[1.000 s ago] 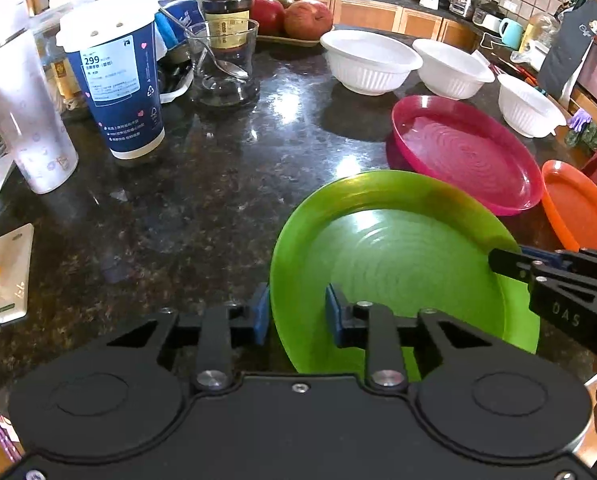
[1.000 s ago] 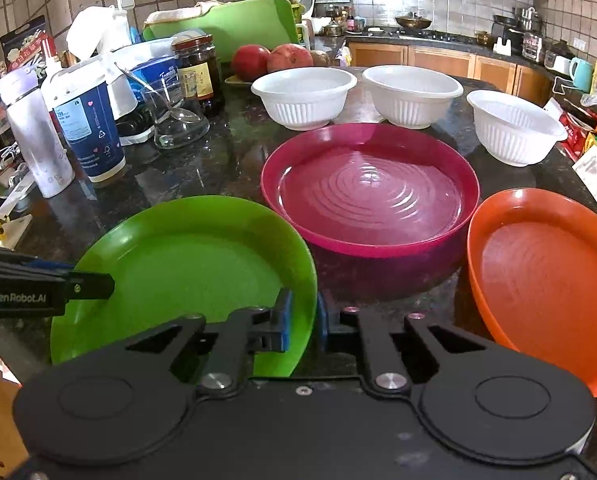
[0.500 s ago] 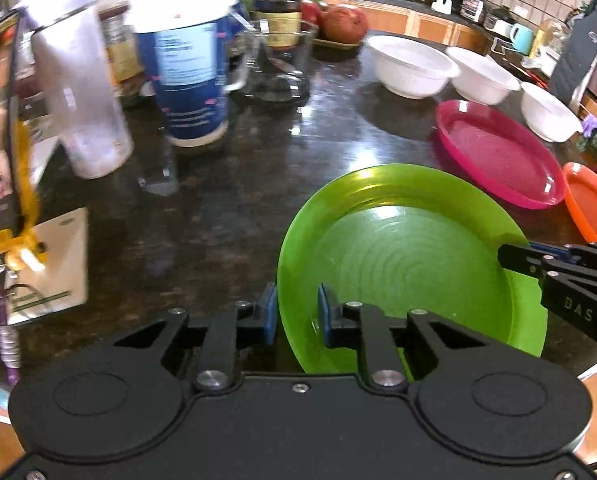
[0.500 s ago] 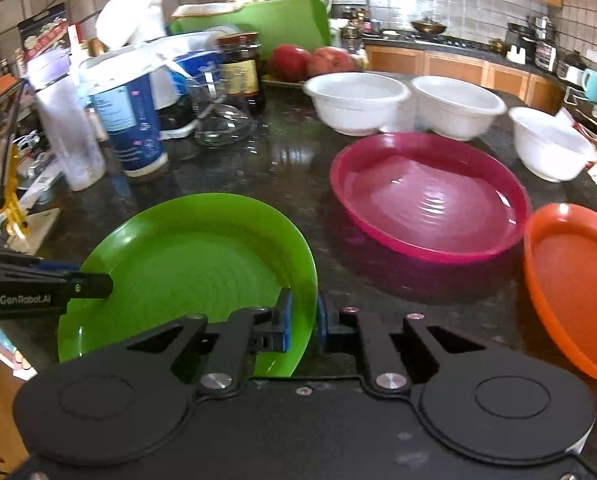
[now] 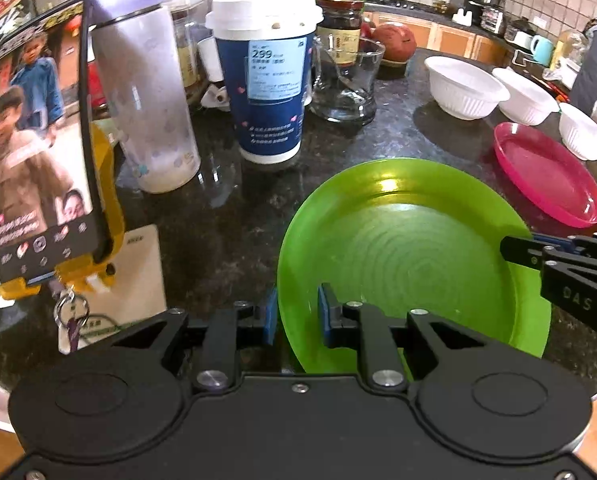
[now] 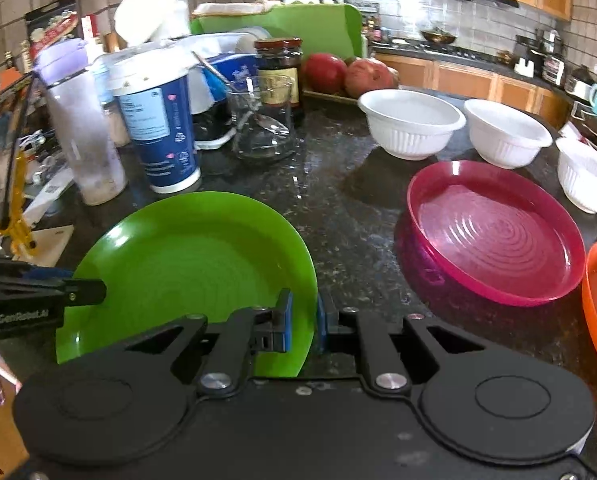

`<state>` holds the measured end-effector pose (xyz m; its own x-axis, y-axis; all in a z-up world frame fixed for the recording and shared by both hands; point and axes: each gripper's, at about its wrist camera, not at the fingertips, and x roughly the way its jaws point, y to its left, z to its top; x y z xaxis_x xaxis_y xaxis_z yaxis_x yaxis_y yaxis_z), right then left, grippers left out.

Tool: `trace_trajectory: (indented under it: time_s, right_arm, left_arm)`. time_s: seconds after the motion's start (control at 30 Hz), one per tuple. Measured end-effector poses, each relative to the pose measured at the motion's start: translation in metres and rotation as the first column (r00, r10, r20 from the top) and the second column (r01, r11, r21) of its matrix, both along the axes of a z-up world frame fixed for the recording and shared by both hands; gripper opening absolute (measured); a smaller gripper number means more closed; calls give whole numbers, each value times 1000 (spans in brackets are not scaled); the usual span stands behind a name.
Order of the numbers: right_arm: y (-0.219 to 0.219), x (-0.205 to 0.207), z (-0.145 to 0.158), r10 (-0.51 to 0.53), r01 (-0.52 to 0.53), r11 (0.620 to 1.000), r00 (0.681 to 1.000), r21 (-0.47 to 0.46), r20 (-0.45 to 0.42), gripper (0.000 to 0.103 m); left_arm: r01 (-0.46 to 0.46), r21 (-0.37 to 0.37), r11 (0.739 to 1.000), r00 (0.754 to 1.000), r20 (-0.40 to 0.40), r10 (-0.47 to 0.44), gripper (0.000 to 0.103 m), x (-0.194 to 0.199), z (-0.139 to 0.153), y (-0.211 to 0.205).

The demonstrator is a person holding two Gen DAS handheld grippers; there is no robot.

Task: Organize plates and bowls
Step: 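Grasp the green plate rim with the left tool and slide it toward the cups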

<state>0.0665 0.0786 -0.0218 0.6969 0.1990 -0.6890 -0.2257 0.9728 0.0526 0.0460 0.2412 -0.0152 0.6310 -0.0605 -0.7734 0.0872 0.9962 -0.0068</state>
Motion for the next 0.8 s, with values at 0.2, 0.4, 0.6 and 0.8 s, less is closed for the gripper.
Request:
trace_trajectory:
  time_s: [0.2,0.4,0.6,0.8]
  right_arm:
    - [-2,6,-5,-76,75,997,997,-15,-12,15]
    - [0,8,-9,-97,96,995,995,-11,-32,15]
    - [2,7,-4,-136,136,991,991,-12,-6,15]
    - [-4,0,8,-180,180,984,983,6,44,16]
  left_arm:
    - [82,-16,996,997,-13,-83,27,10,-3,-1]
    - [131,-38,991,991,-28,-133,28,10,-3,9]
    - [152,-37,988,988,13,-151,28,5,5,13]
    - [162,5,987,982,96,-161,36,-1,15,8]
